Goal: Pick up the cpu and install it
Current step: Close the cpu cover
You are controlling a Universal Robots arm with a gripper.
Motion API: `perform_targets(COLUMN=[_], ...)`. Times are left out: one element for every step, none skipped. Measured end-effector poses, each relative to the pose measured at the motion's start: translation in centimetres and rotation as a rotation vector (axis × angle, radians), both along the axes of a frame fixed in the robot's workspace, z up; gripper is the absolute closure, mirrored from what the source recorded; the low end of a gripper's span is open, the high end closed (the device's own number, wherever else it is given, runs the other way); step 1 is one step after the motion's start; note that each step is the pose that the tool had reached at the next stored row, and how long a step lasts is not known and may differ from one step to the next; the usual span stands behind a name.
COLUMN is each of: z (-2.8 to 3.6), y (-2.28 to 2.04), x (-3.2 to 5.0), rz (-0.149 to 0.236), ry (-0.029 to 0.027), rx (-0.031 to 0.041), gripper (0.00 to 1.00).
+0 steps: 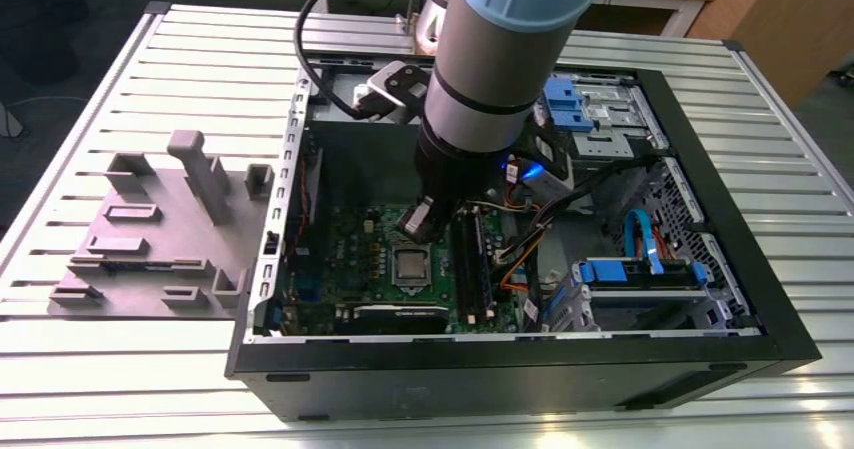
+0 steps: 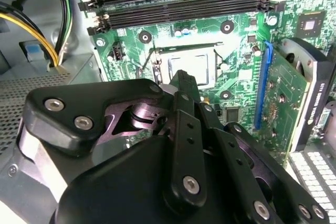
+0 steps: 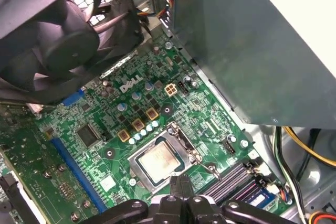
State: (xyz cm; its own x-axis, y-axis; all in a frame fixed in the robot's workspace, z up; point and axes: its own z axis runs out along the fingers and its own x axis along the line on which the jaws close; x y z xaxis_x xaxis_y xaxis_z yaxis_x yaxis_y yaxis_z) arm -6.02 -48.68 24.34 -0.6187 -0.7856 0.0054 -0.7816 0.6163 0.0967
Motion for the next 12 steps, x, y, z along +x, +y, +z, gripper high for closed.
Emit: perform_targets(z=[0.0, 0.01, 0.0, 0.02, 0.02, 0.02, 0.02, 0.02, 0.02, 0.02, 0.02, 0.02], y=[0.0, 0.0, 0.0, 0.0, 0.01, 0.01, 0.01, 0.01, 0.01, 0.01, 0.01, 0.01], x=[0.0, 0.0, -0.01, -0.02, -0.02, -0.02, -0.02, -0.02, -0.02, -0.02, -0.02, -0.02], rz=[-0.003, -0.003, -0.004, -0.004, -0.004, -0.004, -0.004, -0.004, -0.004, -0.004, -0.004, -0.004], ry=[0.0, 0.0, 0.0, 0.0, 0.0, 0.0, 0.0, 0.0, 0.0, 0.0, 0.0, 0.0], rx=[-0.0006, -0.0009, -0.0009, -0.0013, -0.0013, -0.0013, -0.0014, -0.0013, -0.0014, -0.0014, -0.0014, -0.0014], gripper=[0.9, 0.9, 0.9, 0.9, 0.9, 0.9, 0.9, 0.9, 0.9, 0.9, 0.9, 0.9])
